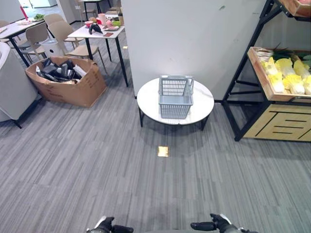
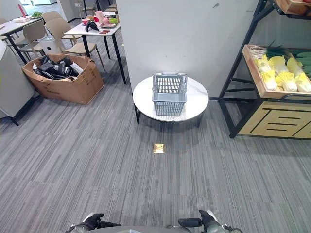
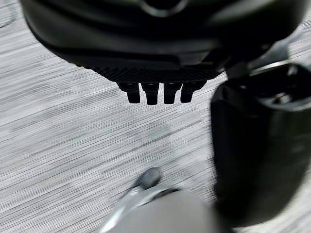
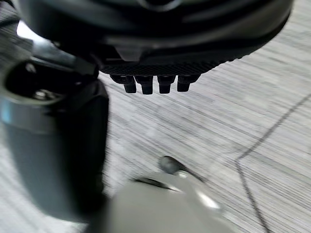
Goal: Get the vegetables into the basket
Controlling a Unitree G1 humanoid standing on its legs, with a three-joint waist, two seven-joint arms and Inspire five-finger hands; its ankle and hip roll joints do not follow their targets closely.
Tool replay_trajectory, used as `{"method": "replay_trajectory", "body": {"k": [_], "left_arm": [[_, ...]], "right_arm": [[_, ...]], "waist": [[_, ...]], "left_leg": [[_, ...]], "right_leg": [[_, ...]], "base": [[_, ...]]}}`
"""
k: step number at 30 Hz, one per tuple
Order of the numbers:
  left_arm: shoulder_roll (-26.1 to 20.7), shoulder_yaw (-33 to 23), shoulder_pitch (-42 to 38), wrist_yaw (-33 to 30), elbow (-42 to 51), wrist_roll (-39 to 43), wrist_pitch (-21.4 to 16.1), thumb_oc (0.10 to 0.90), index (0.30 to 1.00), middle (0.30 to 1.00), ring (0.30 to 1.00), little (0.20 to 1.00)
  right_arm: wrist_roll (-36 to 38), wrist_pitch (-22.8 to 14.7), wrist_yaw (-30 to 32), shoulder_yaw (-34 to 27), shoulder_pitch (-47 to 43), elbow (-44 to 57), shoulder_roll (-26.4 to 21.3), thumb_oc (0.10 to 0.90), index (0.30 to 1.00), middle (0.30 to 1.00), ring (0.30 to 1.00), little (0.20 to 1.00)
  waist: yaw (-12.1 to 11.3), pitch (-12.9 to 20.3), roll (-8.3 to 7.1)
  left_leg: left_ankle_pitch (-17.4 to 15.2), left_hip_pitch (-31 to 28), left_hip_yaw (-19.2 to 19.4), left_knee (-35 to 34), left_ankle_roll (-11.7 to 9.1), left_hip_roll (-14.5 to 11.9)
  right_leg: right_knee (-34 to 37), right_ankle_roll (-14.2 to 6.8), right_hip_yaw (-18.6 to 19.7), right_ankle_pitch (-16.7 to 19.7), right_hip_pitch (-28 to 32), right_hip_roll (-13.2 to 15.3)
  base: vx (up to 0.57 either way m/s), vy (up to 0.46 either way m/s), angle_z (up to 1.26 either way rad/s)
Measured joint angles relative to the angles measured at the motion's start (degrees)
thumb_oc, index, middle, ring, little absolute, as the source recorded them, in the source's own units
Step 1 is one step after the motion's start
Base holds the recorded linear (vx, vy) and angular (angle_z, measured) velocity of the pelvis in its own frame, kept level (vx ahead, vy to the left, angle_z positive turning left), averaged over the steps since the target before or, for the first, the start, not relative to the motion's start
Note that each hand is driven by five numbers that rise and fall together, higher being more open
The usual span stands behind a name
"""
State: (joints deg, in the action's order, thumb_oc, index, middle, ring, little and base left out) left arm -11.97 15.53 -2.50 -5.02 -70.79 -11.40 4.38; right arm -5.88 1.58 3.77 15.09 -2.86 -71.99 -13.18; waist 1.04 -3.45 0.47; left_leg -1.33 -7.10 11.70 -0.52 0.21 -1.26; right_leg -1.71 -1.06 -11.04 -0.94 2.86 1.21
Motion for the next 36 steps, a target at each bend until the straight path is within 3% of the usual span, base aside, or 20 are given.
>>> {"method": "replay_trajectory", "body": {"k": [17, 35, 36], "left_arm": [[0.52, -0.4, -0.02, -0.14, 0.18, -0.02, 0.39, 0.9, 1.0, 1.0, 1.0, 1.0], [-0.09, -0.14, 0.86, -1.35, -0.81, -2.27, 1.4, 0.9, 1.0, 1.0, 1.0, 1.0], [-0.2, -0.08, 0.86, -1.35, -0.83, -2.48, 1.46, 0.816, 0.882, 0.882, 0.882, 0.882]], "right_arm": [[-0.05, 0.64, 0.13, 0.14, -0.78, -0.9, -0.67, 0.9, 1.0, 1.0, 1.0, 1.0], [-0.07, 0.63, 1.18, 0.14, 0.75, -0.87, -0.83, 0.9, 1.0, 1.0, 1.0, 1.0], [-0.07, 0.63, 1.19, 0.14, 0.87, -0.87, -0.83, 0.9, 1.0, 1.0, 1.0, 1.0]], "waist": [[0.06, -0.53, 0.82], [0.01, -0.82, 0.3], [0.03, -0.88, 0.22]], "left_leg": [[0.09, -1.46, -0.02, -1.34, -0.21, 0.17], [0.08, -1.53, 0.04, -1.32, -0.23, 0.19], [0.08, -1.54, 0.05, -1.32, -0.23, 0.19]], "right_leg": [[2.85, 0.07, -0.13, 1.18, 2.32, -0.25], [2.91, -0.06, -0.01, 1.24, 2.33, -0.26], [2.91, -0.08, 0.0, 1.25, 2.34, -0.26]], "base": [[0.0, 0.0, 0.0], [0.0, 0.0, 0.0], [0.0, 0.0, 0.0]]}}
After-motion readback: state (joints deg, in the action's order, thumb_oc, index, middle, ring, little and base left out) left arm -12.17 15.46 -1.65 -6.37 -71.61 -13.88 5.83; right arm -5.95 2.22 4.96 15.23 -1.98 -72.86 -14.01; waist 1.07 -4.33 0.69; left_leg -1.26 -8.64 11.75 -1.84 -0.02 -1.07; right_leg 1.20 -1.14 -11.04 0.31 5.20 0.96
